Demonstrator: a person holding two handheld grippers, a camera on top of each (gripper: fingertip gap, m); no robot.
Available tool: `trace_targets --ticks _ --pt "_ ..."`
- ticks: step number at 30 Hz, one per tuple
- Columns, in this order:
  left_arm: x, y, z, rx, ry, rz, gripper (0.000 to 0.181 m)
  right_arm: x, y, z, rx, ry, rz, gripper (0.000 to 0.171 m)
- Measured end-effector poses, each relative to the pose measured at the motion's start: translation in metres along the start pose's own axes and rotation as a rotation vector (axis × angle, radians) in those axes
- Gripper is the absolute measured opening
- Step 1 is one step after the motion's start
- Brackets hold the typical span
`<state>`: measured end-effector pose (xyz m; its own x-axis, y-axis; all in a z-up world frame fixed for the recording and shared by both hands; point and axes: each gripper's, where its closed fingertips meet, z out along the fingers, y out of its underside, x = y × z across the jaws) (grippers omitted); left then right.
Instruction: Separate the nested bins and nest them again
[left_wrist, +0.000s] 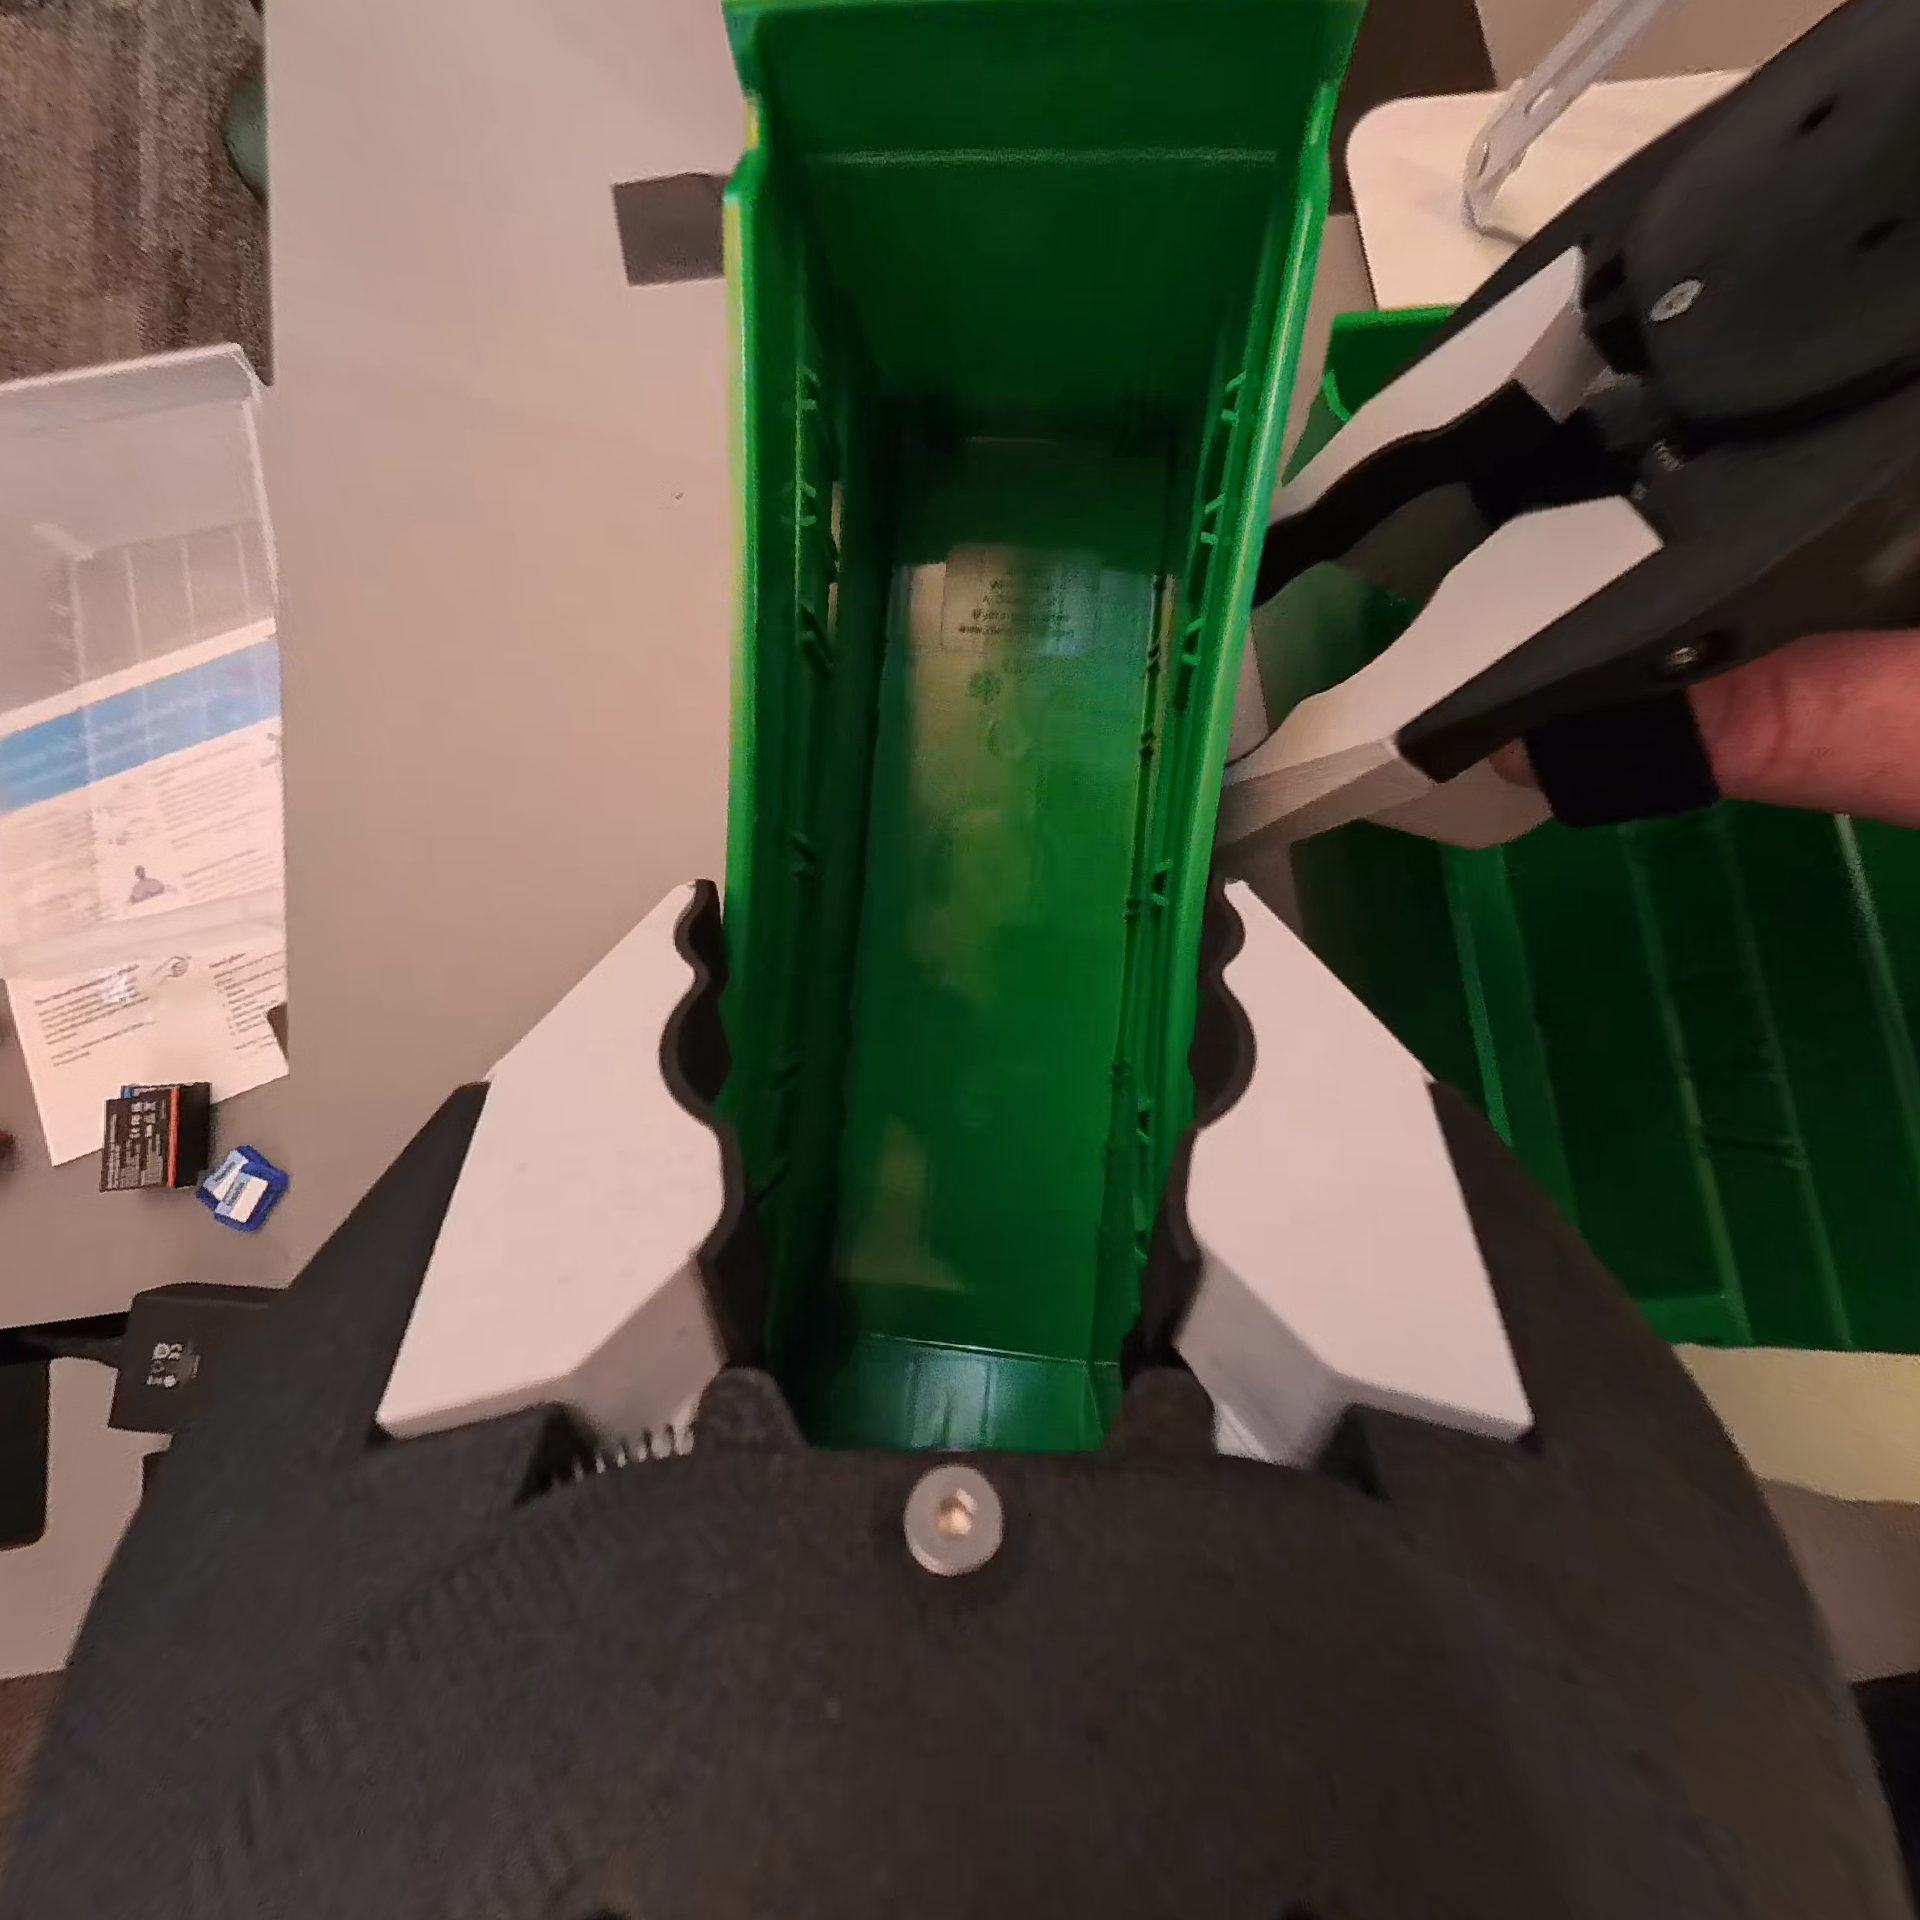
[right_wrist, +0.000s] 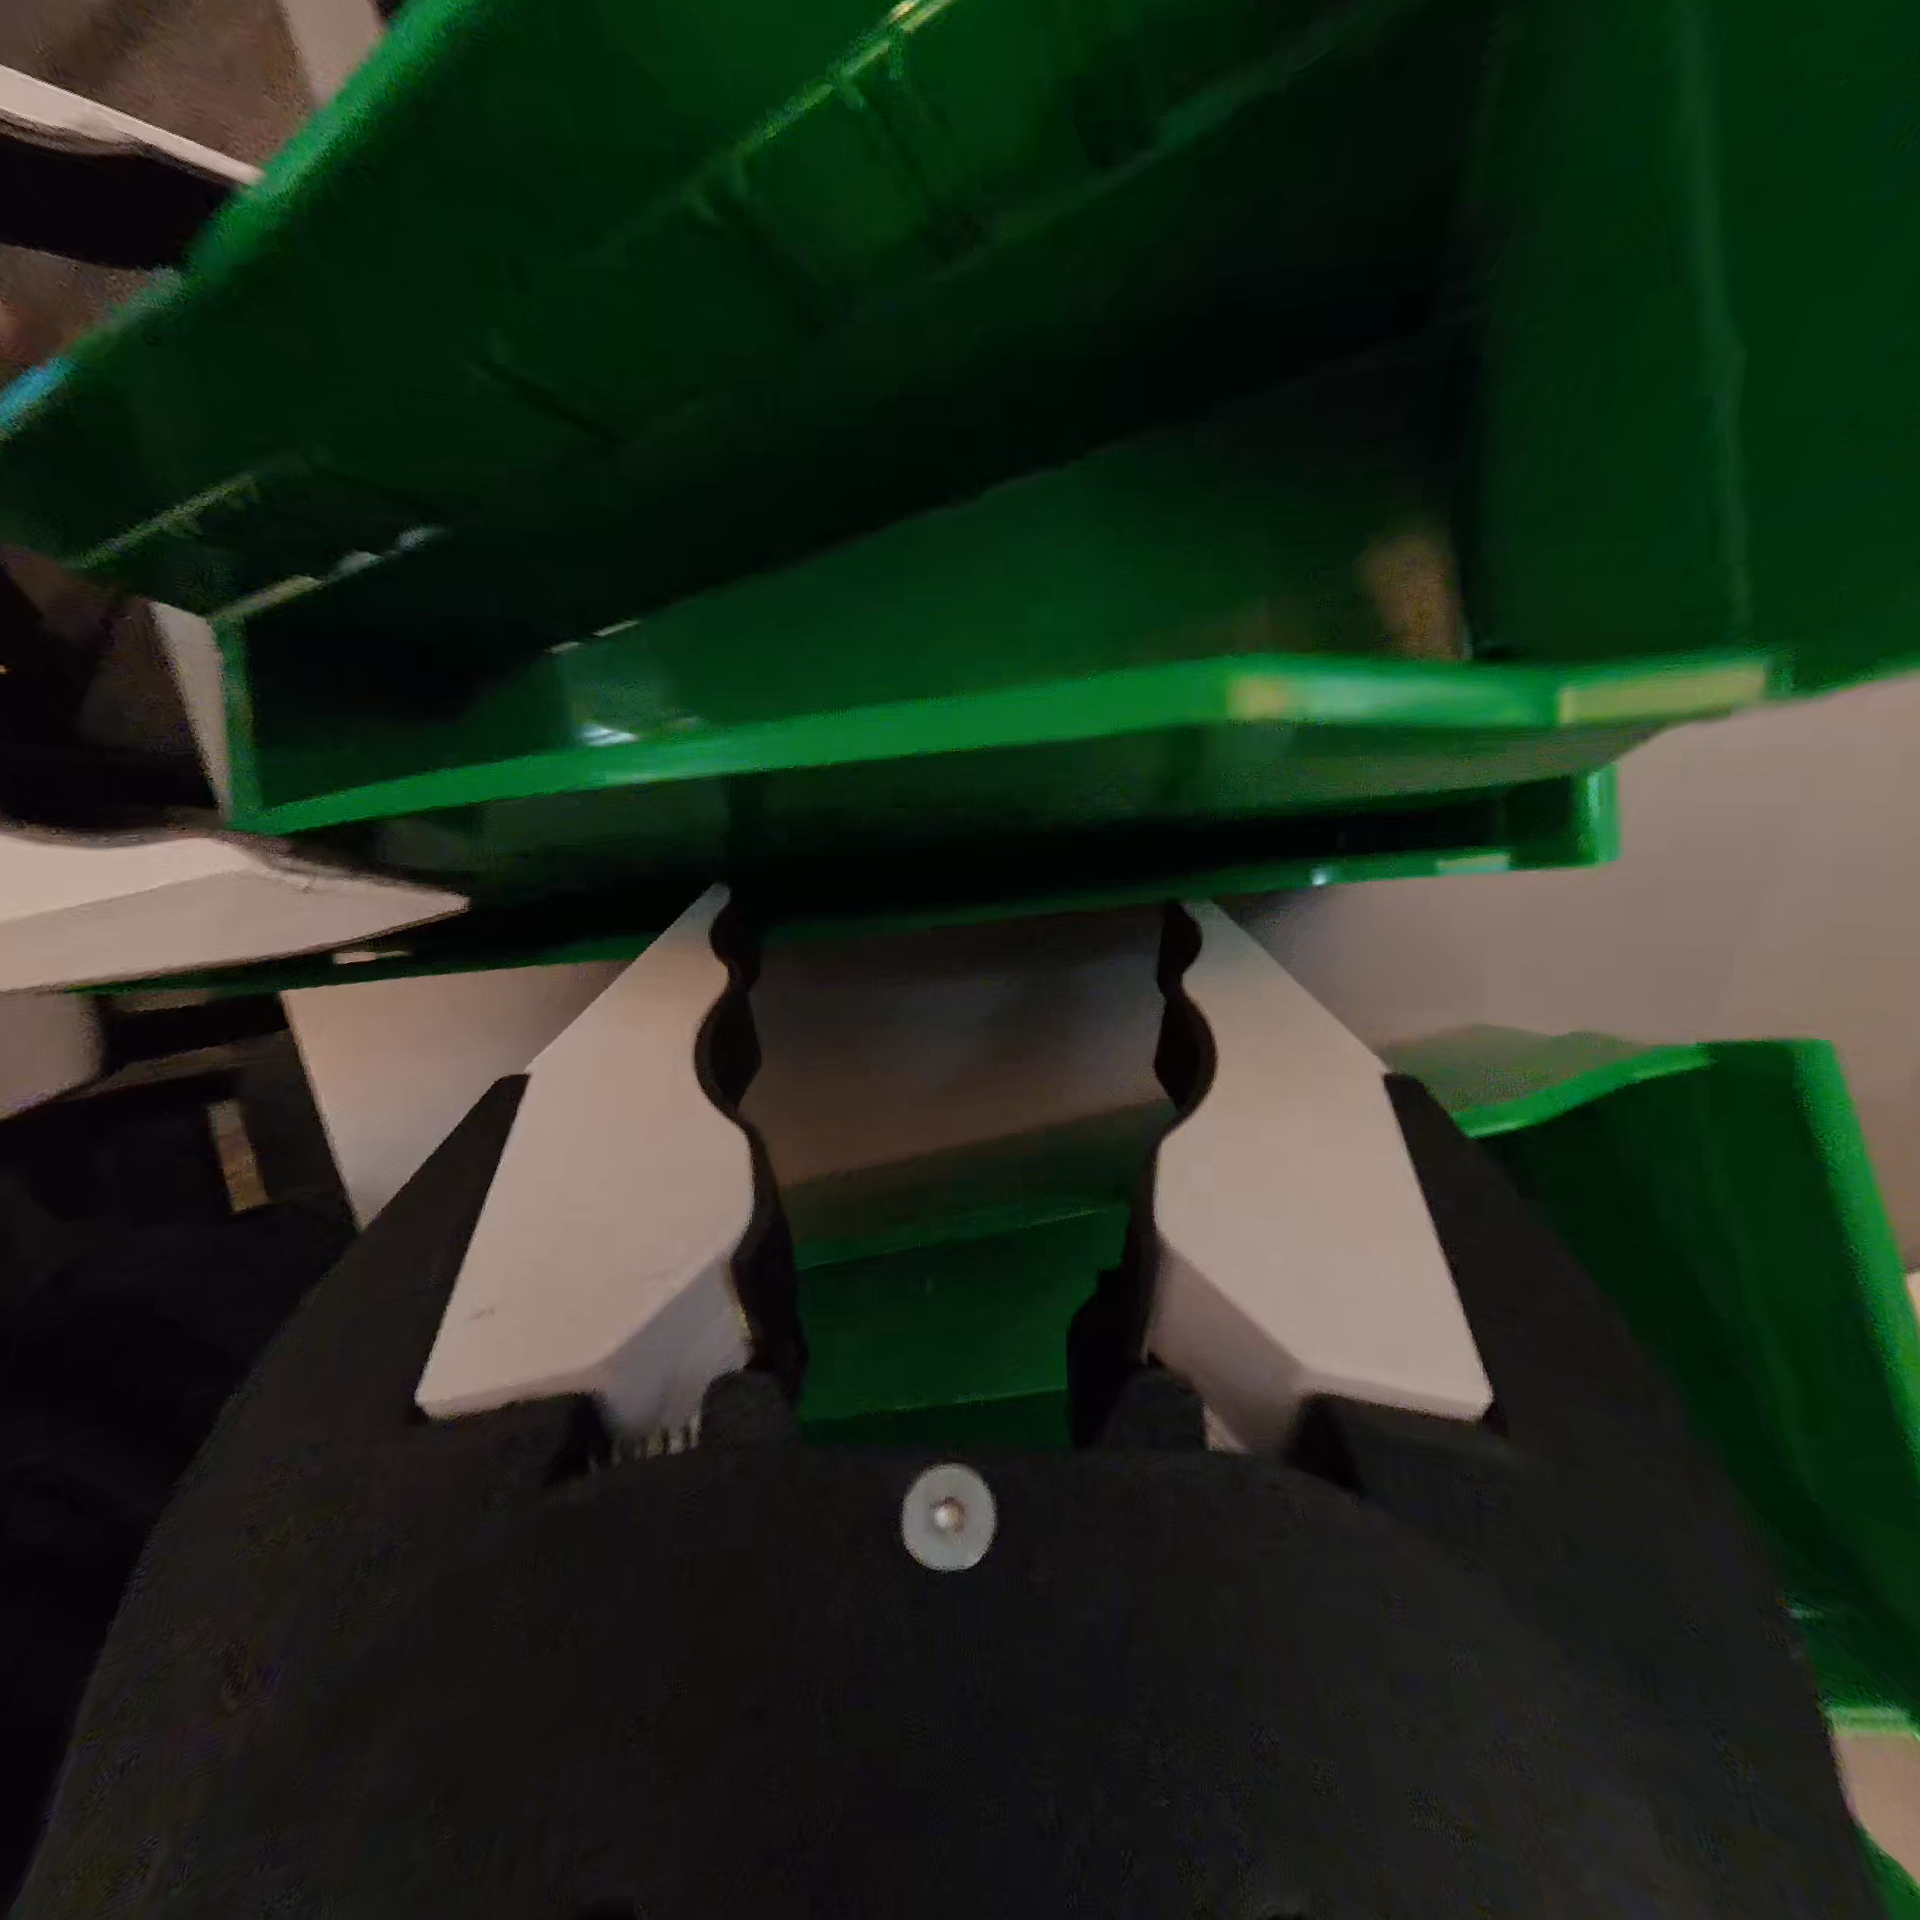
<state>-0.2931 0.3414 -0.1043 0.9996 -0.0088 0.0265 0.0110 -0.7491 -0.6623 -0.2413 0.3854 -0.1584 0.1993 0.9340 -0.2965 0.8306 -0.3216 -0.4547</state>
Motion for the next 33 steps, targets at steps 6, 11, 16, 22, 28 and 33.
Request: trace_targets --ticks 6,11,16,22,28,33 --pt "-0.01 -0.023 -0.023 0.054 0.013 -0.029 0.092 -0.003 -0.002 -0.008 0.015 -0.04 0.02 0.078" --pt "-0.011 -0.044 -0.048 0.108 0.02 -0.049 0.092 -0.002 -0.003 -0.049 0.115 -0.078 0.051 0.077" --pt "0.005 -0.071 -0.073 0.15 0.036 -0.026 0.092 0.004 0.017 -0.107 0.221 -0.075 0.085 0.075" --pt "0.077 -0.117 -0.099 0.198 0.13 0.09 0.093 0.016 0.081 -0.183 0.34 -0.051 0.196 0.071" --pt "0.183 -0.146 -0.081 0.196 0.338 0.101 0.092 0.049 0.188 -0.238 0.422 0.034 0.415 0.069" --pt "0.3 -0.156 -0.052 0.166 0.533 0.071 0.093 0.065 0.272 -0.28 0.506 0.103 0.587 0.067"
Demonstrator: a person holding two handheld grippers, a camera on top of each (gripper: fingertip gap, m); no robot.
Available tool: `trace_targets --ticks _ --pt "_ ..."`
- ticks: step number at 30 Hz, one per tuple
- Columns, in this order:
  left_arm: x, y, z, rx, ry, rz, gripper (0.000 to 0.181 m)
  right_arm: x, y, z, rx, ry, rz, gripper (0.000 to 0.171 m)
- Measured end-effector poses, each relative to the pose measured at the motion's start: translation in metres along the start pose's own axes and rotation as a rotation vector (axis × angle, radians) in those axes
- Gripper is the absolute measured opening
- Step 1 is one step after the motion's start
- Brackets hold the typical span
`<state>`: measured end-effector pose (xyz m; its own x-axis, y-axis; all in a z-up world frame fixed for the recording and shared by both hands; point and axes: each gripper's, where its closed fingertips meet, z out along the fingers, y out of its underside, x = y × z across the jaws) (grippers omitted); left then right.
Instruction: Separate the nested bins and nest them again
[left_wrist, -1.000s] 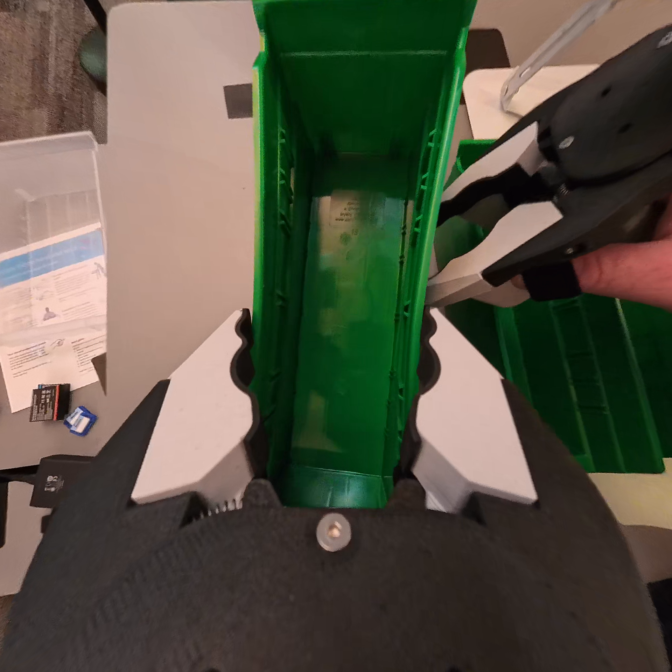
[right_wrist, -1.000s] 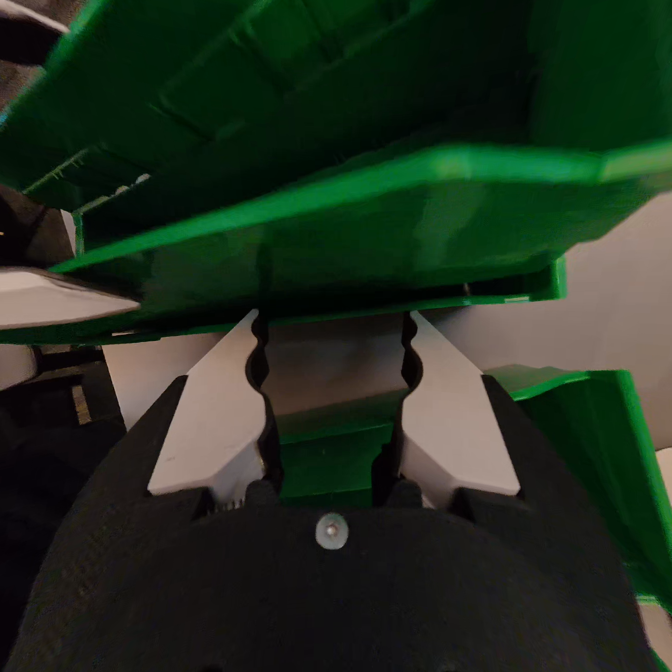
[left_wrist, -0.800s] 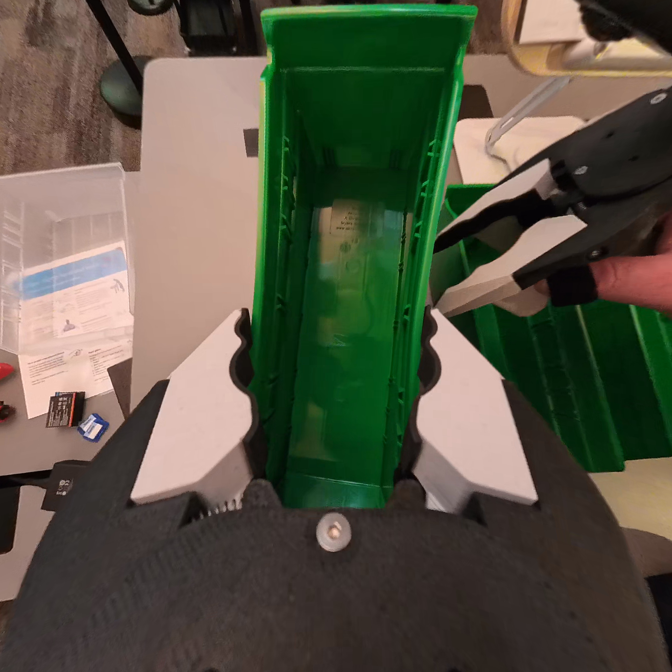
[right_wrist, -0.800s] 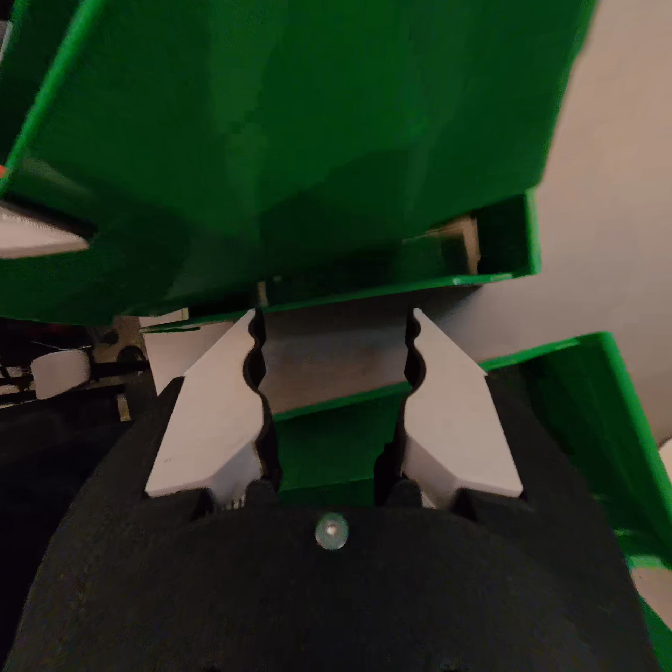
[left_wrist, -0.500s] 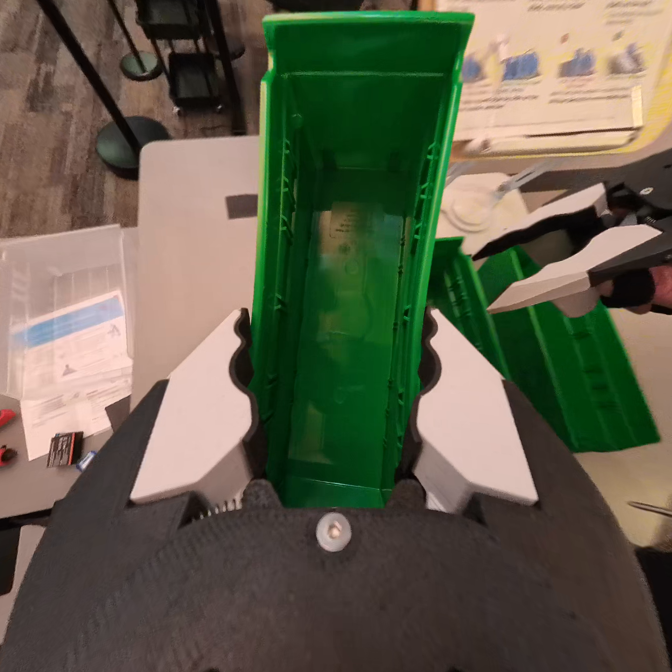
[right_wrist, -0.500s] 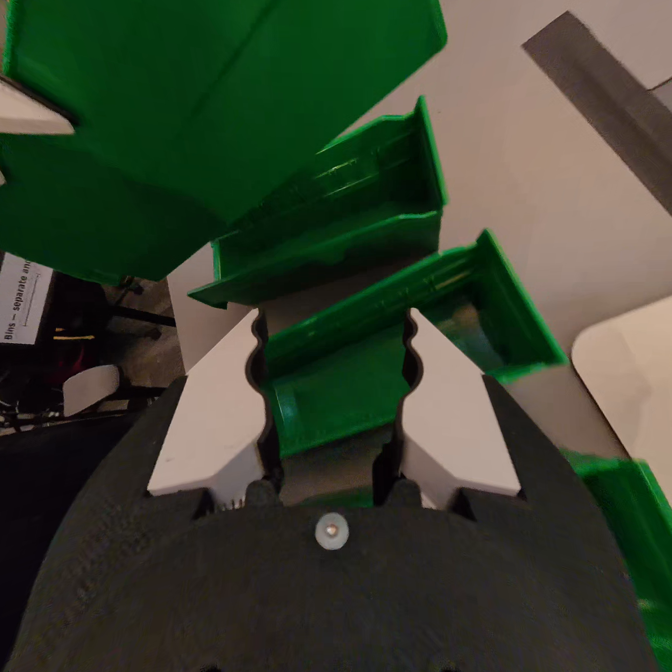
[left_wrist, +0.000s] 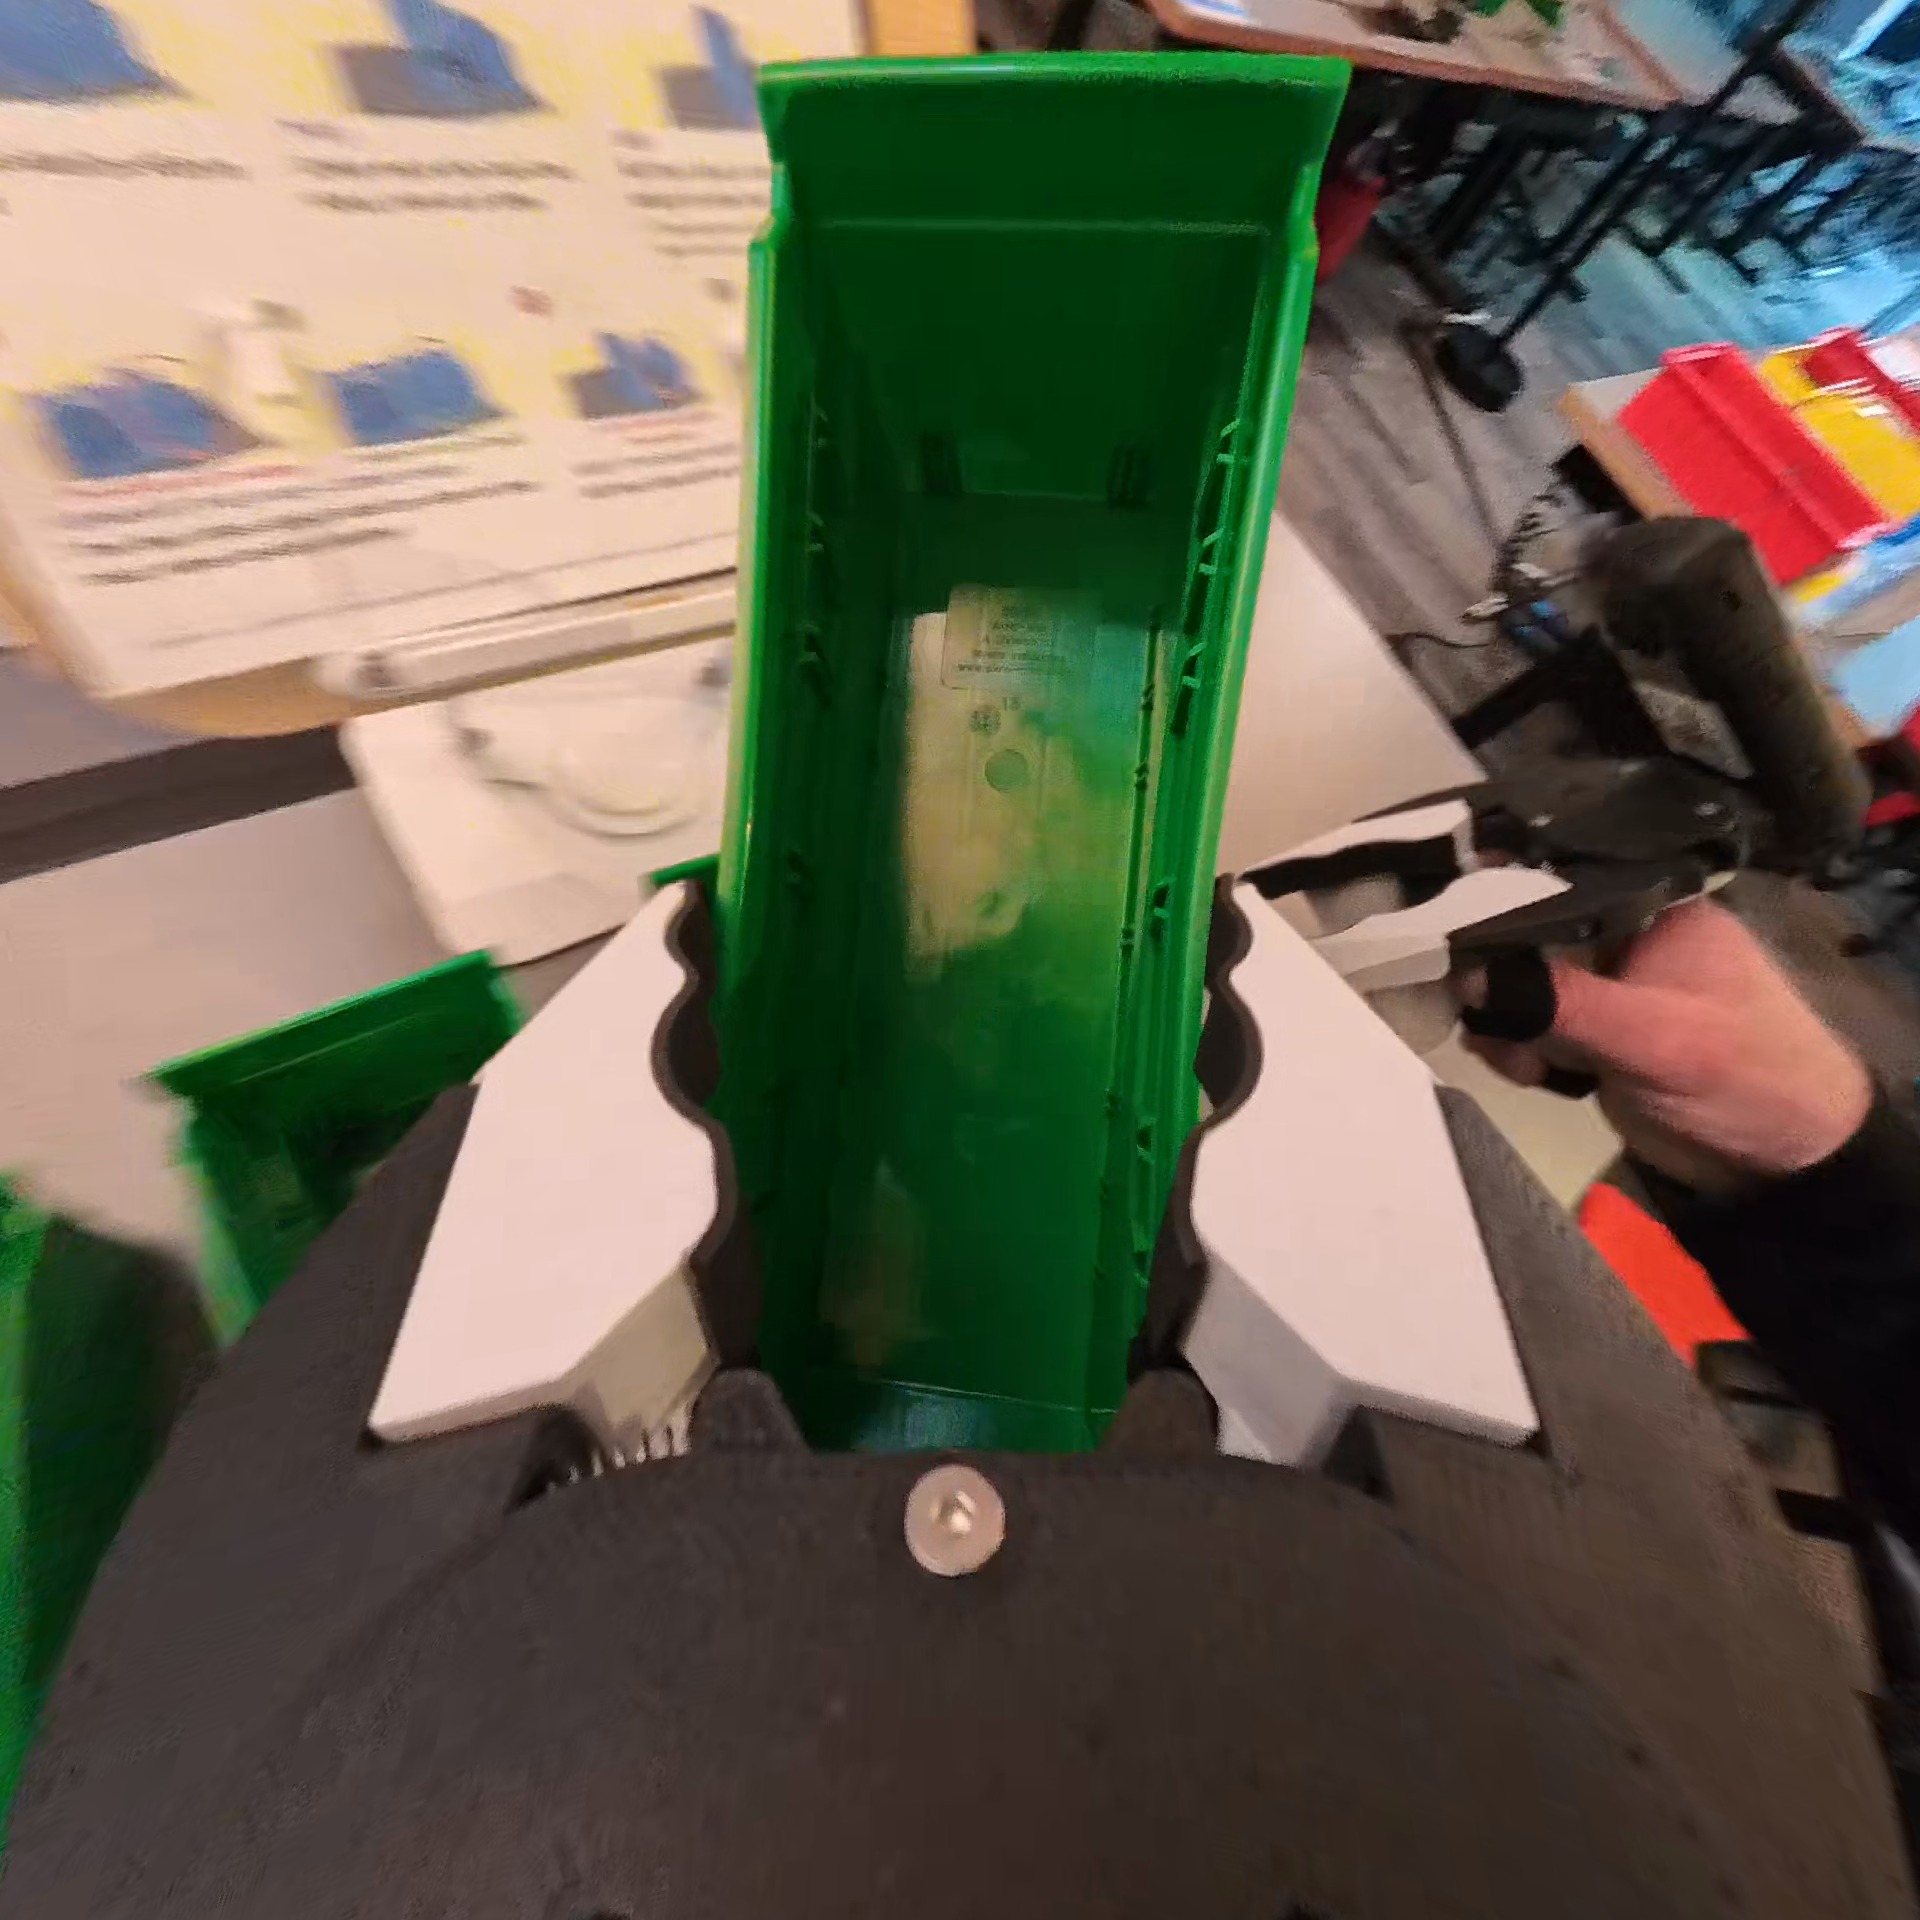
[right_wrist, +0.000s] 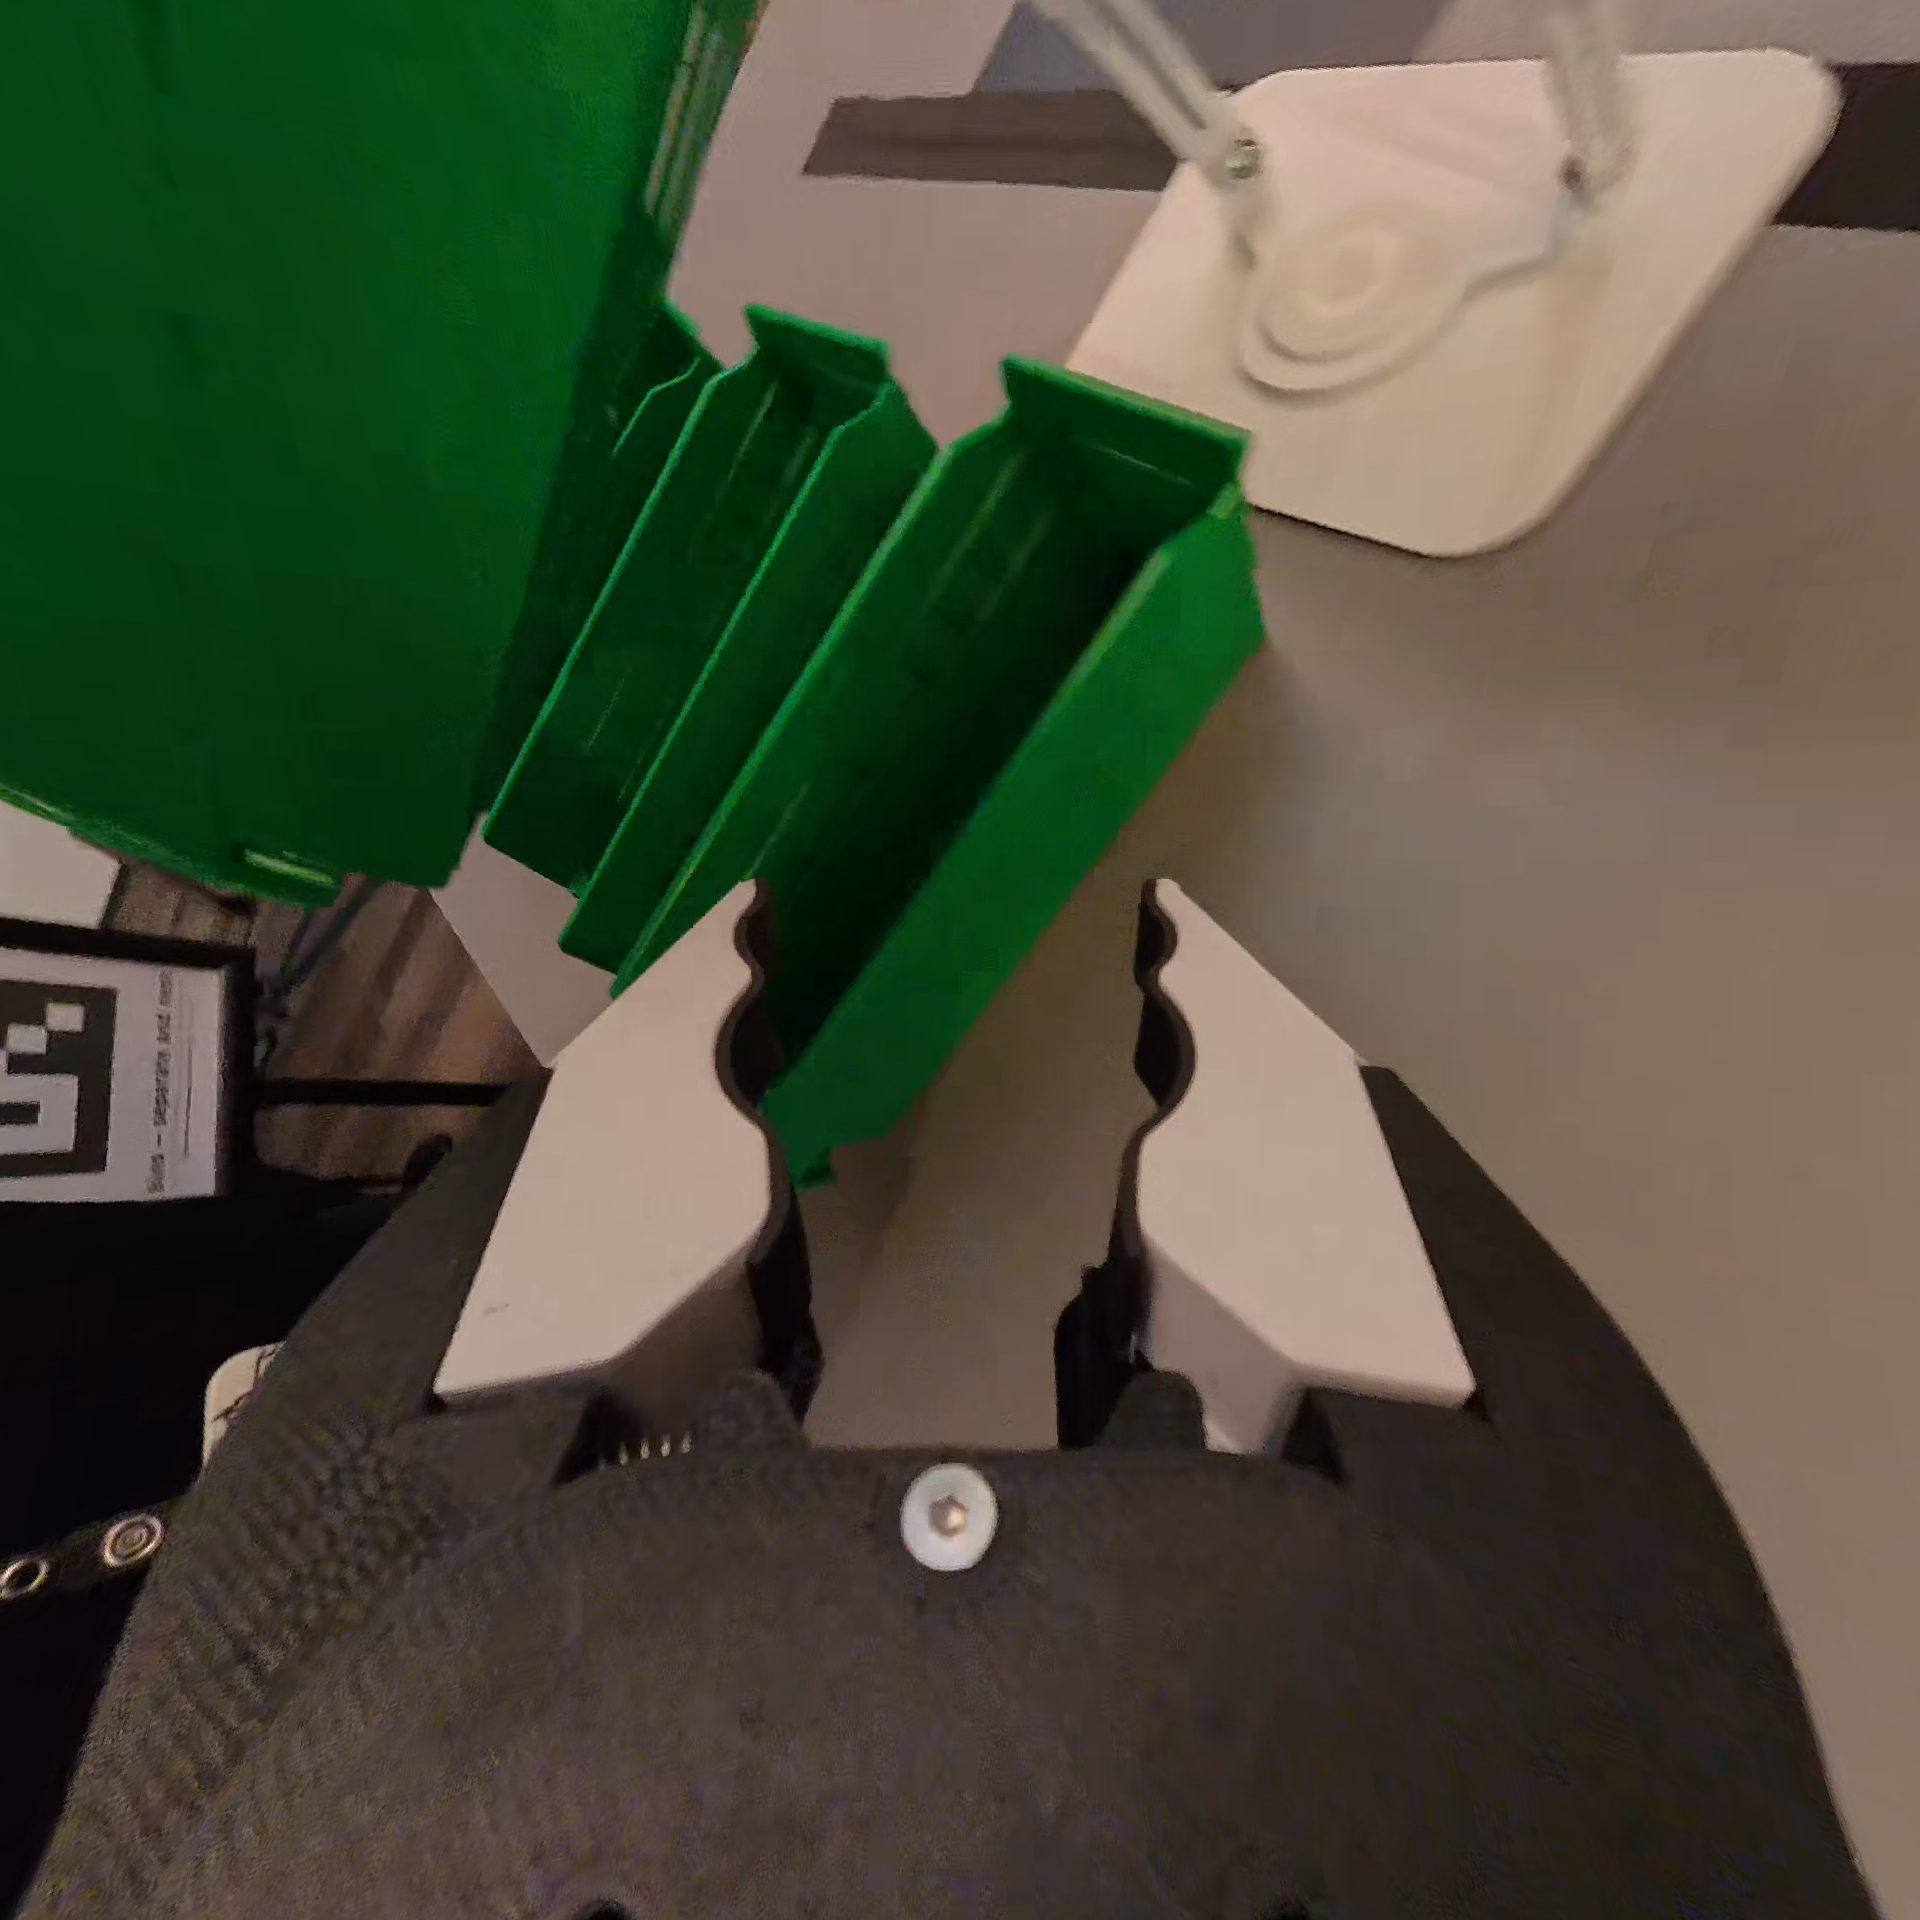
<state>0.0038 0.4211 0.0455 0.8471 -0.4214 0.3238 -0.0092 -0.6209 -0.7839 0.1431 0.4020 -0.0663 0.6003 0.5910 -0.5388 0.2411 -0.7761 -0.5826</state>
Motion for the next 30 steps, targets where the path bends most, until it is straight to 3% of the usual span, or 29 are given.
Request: trace_targets --ticks 7,10,16,20,24,30 --pt "0.101 0.039 0.115 -0.135 0.19 -0.044 0.092 0.052 0.012 -0.091 0.181 0.134 0.087 0.063" --pt "0.125 0.063 0.149 -0.204 0.2 -0.036 0.095 0.064 0.019 -0.108 0.211 0.152 0.11 0.062" --pt "0.147 0.112 0.196 -0.319 0.189 -0.05 0.101 0.097 0.049 -0.087 0.147 0.172 0.173 0.058" --pt "0.14 0.143 0.214 -0.384 0.125 0.01 0.103 0.113 0.072 -0.062 0.091 0.117 0.214 0.032" --pt "0.132 0.164 0.221 -0.427 0.097 0.026 0.109 0.124 0.091 -0.047 0.062 0.082 0.269 0.036" --pt "0.145 0.162 0.214 -0.439 0.143 -0.018 0.114 0.138 0.094 -0.051 0.092 0.022 0.325 0.035"
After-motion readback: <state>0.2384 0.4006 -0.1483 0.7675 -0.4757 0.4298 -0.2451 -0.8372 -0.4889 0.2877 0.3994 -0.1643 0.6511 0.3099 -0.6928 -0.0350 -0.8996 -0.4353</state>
